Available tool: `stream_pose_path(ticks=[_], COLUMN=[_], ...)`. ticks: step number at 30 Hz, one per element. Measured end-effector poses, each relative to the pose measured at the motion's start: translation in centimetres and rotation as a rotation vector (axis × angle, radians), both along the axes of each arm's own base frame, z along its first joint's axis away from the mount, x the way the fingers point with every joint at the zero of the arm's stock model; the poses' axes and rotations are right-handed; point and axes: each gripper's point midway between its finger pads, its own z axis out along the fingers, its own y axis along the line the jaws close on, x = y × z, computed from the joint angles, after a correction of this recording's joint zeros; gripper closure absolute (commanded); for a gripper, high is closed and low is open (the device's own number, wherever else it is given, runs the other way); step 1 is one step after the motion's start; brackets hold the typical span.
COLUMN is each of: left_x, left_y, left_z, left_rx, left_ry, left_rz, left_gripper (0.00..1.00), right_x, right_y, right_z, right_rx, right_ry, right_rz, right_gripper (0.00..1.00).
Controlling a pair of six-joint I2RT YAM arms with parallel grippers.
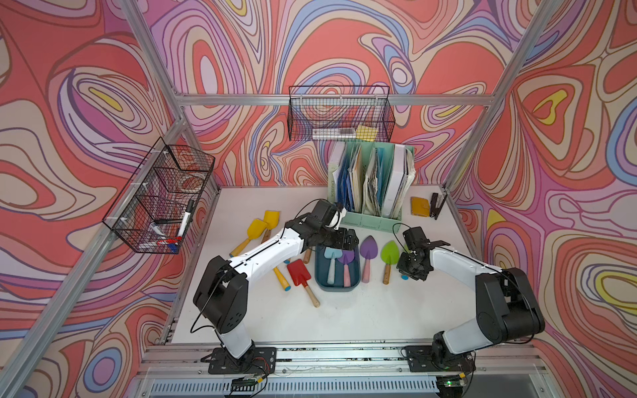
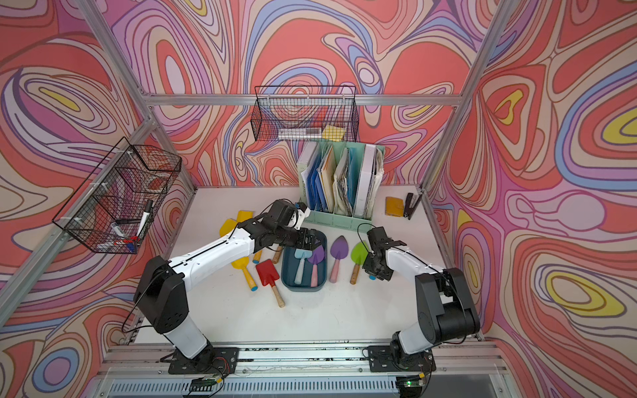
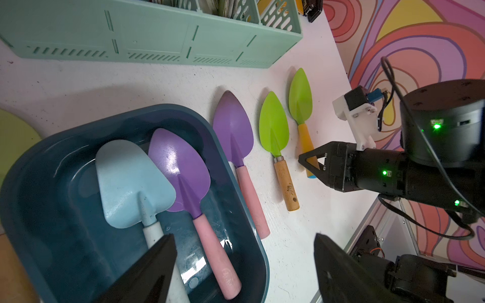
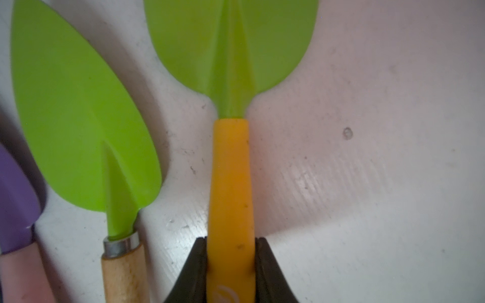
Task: Put the shovel into the storage box
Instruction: Pick up the shovel from the center of the board, then place the shovel in the storage box.
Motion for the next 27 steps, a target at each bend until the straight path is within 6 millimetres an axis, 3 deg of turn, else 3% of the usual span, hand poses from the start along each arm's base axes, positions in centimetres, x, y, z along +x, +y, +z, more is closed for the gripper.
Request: stream_pose_path(ticks=[10, 16, 21, 27], left_x=[-0.6, -0.5, 0.1, 0.8], left_y=[-0.8, -1.4, -2.2, -2.8], left_z=[0.3, 0.7, 0.7, 0.3], left_rx=[-0.033, -0.068, -0.083, -0.090], left_ry=[0.022, 0.035, 0.052, 0.066], left_rz=[-0.014, -0.013, -0.007, 0.004], left_gripper=[0.14, 0.16, 0.16, 0.18], right_x=[-0.9, -1.5, -1.6, -1.6], right_y=[-0.2, 0.9, 3.5, 9.4], right_z=[4.6, 6.4, 8.0, 10.7], right_rx=[-0.005, 0.036, 0.070, 0.091], right_ry=[-0.106, -0.126, -0.142, -0.183], right_rz=[0.063, 0.178, 0.324, 0.545], right_gripper=[1.00, 1.00, 1.00, 1.00])
